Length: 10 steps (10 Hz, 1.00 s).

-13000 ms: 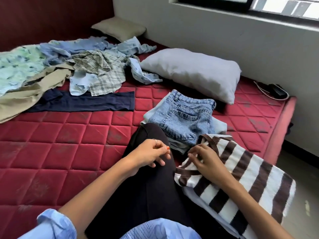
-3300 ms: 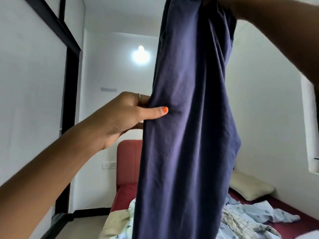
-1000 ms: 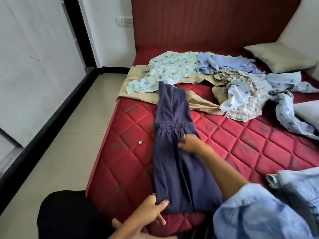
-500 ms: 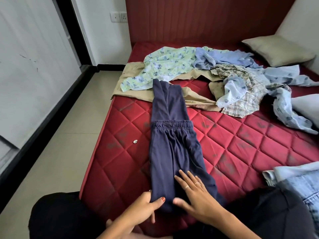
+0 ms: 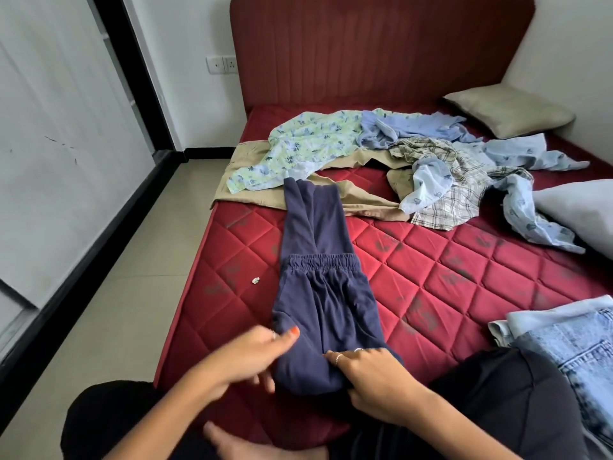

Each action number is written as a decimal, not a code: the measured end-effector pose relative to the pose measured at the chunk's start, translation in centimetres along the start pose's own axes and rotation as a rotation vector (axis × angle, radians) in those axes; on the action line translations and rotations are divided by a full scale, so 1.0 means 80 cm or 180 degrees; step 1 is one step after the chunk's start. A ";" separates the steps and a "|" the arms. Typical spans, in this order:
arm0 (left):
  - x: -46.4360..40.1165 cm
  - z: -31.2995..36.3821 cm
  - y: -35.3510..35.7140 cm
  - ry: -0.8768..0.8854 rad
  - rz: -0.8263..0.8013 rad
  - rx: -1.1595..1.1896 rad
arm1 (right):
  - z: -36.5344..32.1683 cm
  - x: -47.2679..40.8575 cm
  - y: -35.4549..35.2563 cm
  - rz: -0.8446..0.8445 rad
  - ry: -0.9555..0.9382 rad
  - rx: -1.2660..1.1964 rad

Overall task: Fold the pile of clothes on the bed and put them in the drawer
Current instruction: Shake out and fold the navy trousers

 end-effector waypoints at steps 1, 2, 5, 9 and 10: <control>-0.014 0.031 -0.046 0.0262 0.1010 -0.0477 | -0.014 0.008 -0.048 -0.0408 -0.0044 0.0047; -0.025 0.059 -0.062 0.0781 0.1041 -0.0271 | -0.034 0.017 -0.090 -0.0552 -0.0192 -0.0056; -0.008 0.003 0.011 0.0165 0.0327 0.2076 | -0.031 -0.021 -0.120 -0.1214 -0.0495 -0.1009; -0.068 -0.090 0.034 -0.0538 0.0826 0.2370 | 0.088 -0.189 -0.015 -0.0597 0.1204 -0.0368; -0.059 -0.093 0.046 -0.0164 0.1155 0.1368 | 0.092 -0.158 0.028 -0.0160 0.1496 -0.0341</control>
Point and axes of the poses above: each hand's wrist, its own x-axis away from the middle knuckle, its own y-axis out of the palm, z = x × y, the point moved 2 cm from there along -x, towards the middle knuckle, and after that the axes turned 2 degrees about -z, right-handed, at the moved point
